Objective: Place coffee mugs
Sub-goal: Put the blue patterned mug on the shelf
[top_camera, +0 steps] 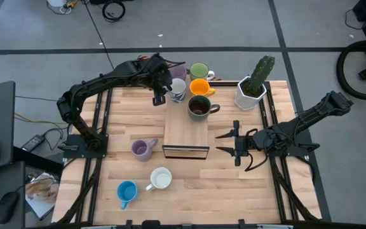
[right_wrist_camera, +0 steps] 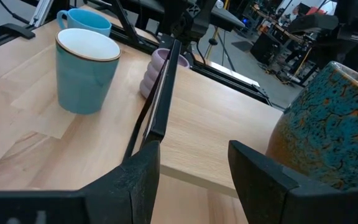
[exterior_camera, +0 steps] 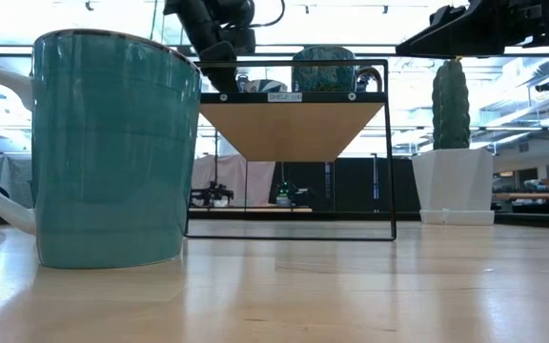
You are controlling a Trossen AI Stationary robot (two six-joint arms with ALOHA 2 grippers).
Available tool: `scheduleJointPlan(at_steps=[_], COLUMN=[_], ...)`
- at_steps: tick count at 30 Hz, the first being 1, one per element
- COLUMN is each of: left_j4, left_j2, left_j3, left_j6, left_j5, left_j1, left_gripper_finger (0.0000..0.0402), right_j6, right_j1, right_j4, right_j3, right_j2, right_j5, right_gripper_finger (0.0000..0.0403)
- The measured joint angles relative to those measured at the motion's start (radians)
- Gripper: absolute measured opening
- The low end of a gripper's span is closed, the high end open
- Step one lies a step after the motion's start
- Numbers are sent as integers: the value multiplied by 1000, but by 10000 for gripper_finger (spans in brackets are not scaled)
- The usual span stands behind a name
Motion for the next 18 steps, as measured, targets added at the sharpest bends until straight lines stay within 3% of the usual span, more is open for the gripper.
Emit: scheduleJointPlan(at_steps=[12,18], left_j4=[-6,-13], left_j2=[-18,-21], left_j3=[-1,4], left_j6=[-5,-2], left_j5=[12,-40], left_j1=[-7,-11], left_gripper_finger=[135,165], right_j6=[6,6], right_j1=[1,1], right_j4=[0,-1], right_j3=[0,0], right_j2=[0,0], right_j5=[-2,-20], right_gripper_finger=[196,196])
